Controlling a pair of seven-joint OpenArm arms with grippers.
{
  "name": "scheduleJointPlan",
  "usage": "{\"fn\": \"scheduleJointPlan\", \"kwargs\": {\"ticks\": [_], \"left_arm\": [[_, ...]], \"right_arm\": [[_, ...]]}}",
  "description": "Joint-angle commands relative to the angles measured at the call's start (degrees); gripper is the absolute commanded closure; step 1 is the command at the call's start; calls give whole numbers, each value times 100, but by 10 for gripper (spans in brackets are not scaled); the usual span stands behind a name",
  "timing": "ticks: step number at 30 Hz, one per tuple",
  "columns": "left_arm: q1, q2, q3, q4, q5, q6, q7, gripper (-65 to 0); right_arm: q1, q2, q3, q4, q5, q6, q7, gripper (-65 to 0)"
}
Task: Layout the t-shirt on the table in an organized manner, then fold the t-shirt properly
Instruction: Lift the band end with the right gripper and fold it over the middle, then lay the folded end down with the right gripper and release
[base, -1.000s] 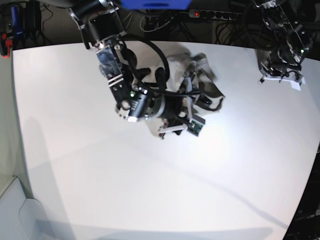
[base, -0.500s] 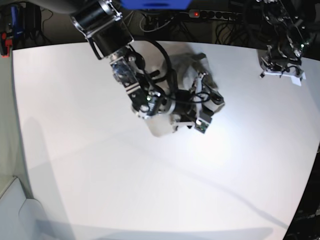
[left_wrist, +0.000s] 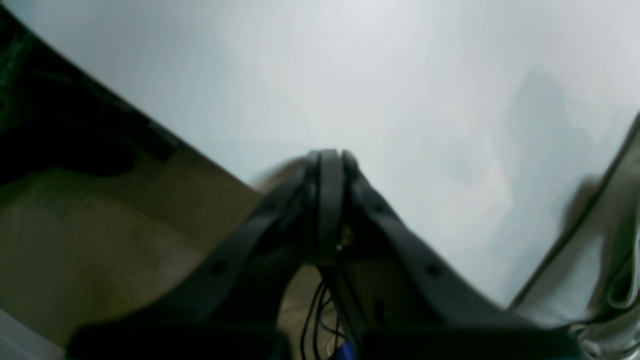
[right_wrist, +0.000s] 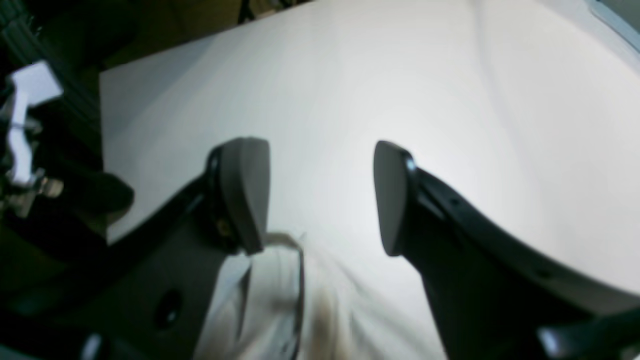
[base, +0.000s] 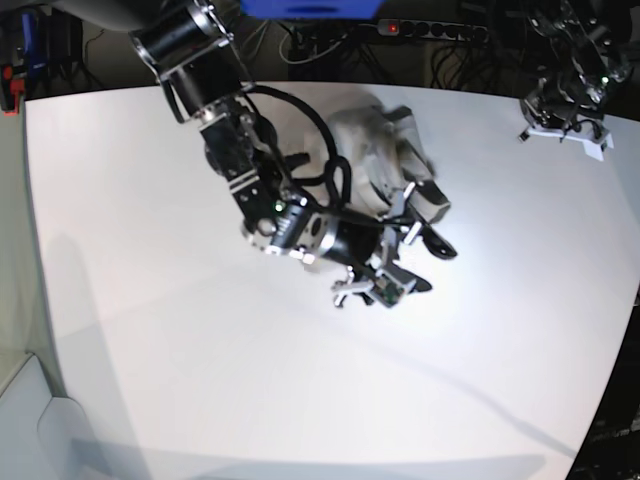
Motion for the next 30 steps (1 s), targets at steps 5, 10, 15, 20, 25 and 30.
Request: {"fn": "scheduleJointPlan", "kwargs": {"ticks": [5,10,15,20,25,30], "left_arm": [[-52,-18,19,100,-187,36,-48,0],[-44,-71,28,100,-1127,36,-48,0],[-211,-80,160,74,-1312,36,-48,0],[-220,-159,468,65,-1312,36,-48,0],[-96,-159,459,91,-1312,36,-48,0],[53,-159,441,91,-1312,36,-48,0]], "right_arm": [[-387,285,7,709,95,16,-80,-332],[-1073,716,15,1596,95,16,-370,-331],[-1389,900,-2,1851,69,16,-370,-334],[-1038,698,-29,1509,-485,7,-379,-336],[-572,452,-37,823,-819,7,-379,-337],[-185,329,-55,199,-810,25,-361,-337]]}}
